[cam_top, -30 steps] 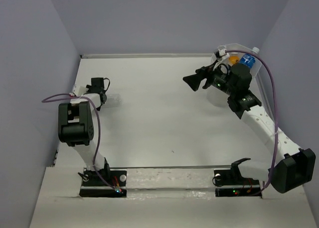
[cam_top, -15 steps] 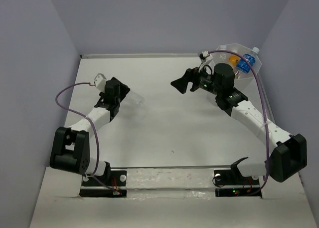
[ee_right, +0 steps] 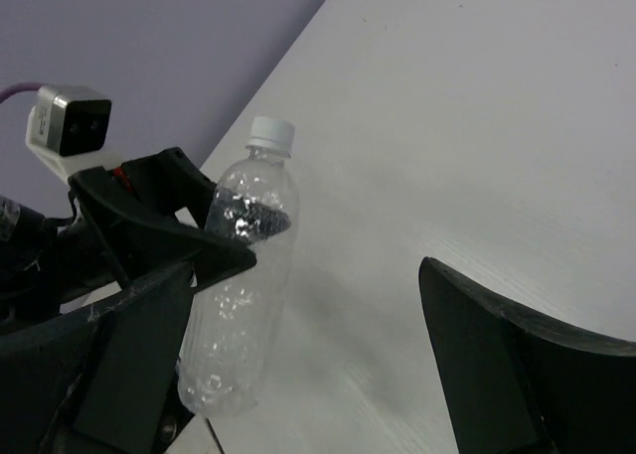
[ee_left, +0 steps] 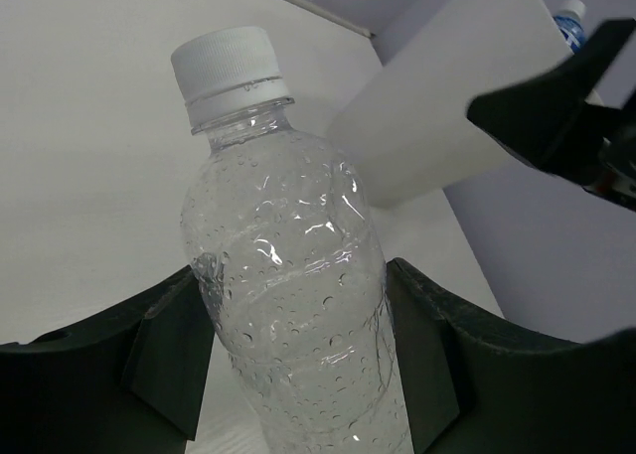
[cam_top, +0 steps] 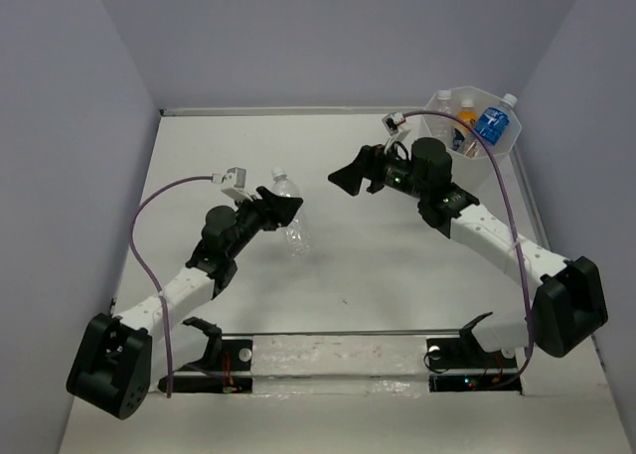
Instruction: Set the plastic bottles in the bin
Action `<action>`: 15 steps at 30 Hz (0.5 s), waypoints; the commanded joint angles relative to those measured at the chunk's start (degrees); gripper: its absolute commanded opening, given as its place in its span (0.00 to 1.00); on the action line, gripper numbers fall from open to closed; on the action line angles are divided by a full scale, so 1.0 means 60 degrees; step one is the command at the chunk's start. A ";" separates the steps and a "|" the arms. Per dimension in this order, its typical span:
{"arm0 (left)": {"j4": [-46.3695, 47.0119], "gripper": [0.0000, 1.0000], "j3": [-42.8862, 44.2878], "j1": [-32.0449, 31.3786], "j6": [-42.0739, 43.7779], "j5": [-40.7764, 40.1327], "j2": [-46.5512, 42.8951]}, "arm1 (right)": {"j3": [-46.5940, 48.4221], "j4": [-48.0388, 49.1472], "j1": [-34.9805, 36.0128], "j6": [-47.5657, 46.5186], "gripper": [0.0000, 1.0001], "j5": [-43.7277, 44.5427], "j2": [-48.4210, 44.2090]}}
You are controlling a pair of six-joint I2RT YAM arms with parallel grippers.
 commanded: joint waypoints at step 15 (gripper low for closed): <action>0.1560 0.50 -0.0666 -0.1509 0.1893 0.2867 -0.1417 | 0.0911 0.1205 0.1844 0.0484 1.00 0.0789 0.1648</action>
